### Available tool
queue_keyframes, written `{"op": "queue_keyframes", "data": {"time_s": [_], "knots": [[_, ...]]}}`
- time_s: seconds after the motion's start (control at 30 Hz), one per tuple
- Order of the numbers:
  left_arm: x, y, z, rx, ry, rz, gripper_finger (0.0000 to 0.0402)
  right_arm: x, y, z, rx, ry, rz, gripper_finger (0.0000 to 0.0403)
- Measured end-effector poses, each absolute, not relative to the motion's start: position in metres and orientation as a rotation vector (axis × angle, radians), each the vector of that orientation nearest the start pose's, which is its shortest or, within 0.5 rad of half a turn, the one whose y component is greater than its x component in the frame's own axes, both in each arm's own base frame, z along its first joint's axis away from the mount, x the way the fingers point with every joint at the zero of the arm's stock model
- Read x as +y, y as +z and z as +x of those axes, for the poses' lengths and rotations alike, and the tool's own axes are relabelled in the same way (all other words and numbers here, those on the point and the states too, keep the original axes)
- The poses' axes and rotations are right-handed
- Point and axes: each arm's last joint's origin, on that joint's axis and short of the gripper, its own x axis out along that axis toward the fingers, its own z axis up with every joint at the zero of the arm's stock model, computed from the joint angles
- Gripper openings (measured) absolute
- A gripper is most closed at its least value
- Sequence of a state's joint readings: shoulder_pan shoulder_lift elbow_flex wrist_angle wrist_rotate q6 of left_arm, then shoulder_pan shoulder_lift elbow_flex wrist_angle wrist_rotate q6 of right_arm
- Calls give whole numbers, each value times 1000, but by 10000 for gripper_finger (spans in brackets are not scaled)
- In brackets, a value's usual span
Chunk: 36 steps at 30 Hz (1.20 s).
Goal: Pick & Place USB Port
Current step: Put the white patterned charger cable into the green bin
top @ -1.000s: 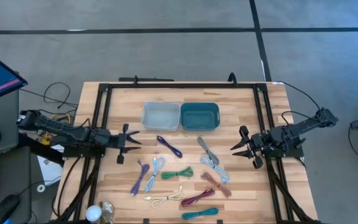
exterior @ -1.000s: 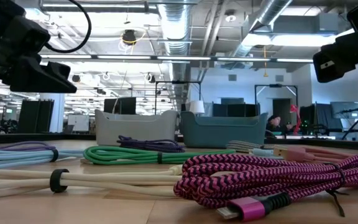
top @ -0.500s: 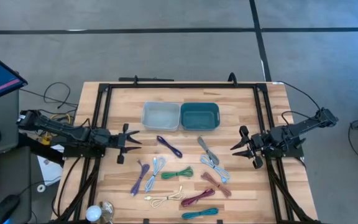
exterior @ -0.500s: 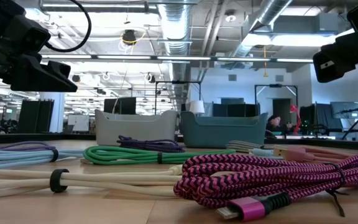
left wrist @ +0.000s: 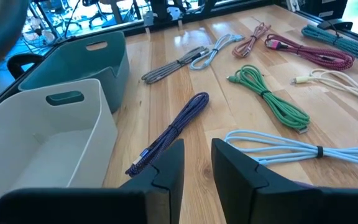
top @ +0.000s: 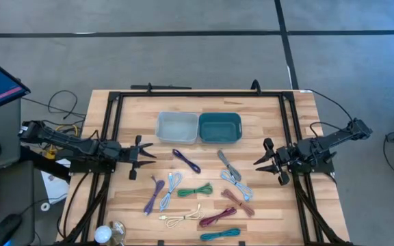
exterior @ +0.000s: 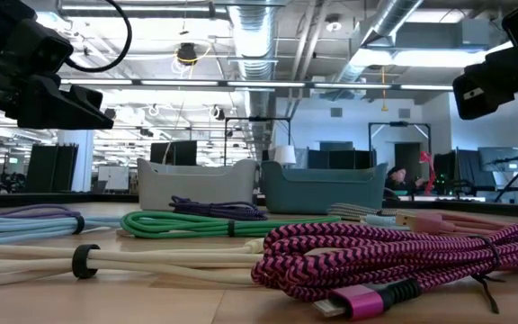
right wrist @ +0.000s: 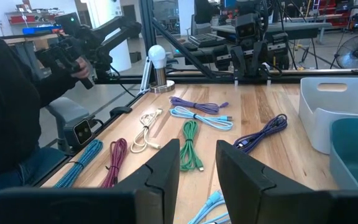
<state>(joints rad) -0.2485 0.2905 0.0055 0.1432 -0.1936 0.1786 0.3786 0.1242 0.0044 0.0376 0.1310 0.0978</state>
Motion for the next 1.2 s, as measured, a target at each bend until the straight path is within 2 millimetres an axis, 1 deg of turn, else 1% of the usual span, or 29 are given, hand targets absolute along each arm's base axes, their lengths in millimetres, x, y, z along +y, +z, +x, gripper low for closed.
{"op": "queue_keyframes", "data": {"time_s": [0.53,0.7,0.87,1.07,1.2], "knots": [[-23,155,112,129,-66,208,81,35,159,99,91,243,77,98],[-23,160,113,71,-62,195,81,35,159,99,95,238,116,98],[-23,168,113,-8,-54,178,81,31,163,100,45,96,117,98],[-23,184,112,-166,-39,151,81,28,173,100,-65,-12,-1,98],[-22,191,110,-245,-29,150,81,25,183,99,-157,-79,25,98]]}}
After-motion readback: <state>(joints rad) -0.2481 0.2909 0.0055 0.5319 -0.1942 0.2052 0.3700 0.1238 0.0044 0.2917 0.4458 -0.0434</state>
